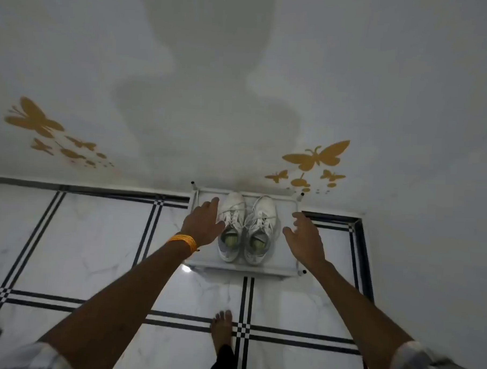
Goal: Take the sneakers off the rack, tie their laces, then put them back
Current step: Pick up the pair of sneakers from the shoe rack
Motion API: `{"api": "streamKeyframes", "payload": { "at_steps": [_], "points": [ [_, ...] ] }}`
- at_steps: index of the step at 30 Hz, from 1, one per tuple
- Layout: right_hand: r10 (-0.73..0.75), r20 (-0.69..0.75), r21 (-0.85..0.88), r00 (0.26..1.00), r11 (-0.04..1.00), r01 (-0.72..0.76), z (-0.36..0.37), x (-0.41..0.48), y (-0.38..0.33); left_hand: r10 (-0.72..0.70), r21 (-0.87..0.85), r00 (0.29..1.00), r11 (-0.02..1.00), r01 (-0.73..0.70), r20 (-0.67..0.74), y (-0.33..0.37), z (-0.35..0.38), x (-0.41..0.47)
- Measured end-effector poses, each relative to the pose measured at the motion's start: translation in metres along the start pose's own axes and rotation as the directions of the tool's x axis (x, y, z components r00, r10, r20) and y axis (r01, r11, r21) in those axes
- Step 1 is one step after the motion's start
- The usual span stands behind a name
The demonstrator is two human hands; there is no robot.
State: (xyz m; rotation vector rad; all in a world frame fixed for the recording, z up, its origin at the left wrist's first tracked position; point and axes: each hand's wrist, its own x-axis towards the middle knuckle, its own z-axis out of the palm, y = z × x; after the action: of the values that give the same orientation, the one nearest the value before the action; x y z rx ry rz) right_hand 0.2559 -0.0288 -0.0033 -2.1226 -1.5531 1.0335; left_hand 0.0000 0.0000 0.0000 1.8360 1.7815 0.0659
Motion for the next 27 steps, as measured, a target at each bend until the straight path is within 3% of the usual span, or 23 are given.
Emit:
{"api": "streamKeyframes", "payload": {
  "at_steps": [4,7,15,23,27],
  "points": [
    [0.175,0.132,0.011,0.976,0.984,-0.178,0.073,0.074,0.046,-0.147,-0.046,0.985,0.987,0.152,0.092,-0.044,0.079,0.074],
    [0.222,0.181,-0.063,0.958,0.975,-0.214,0.13,0.121,0.088,-0.235,-0.066,0.961,0.967,0.246,0.147,-0.074,0.144,0.121],
    [0.066,0.045,-0.186,0.997,0.981,-0.056,0.224,0.18,0.163,-0.155,0.057,0.987,0.987,0.153,0.035,-0.128,0.254,0.181],
    [-0.082,0.017,-0.035,0.997,0.996,0.082,0.219,0.122,0.175,-0.023,-0.157,0.993,0.988,0.005,-0.112,-0.121,0.267,0.109],
    [-0.038,0.074,0.029,0.997,0.999,0.035,0.192,0.041,0.179,0.007,-0.237,0.99,0.971,-0.04,-0.139,-0.1,0.261,0.029]
  ]
}}
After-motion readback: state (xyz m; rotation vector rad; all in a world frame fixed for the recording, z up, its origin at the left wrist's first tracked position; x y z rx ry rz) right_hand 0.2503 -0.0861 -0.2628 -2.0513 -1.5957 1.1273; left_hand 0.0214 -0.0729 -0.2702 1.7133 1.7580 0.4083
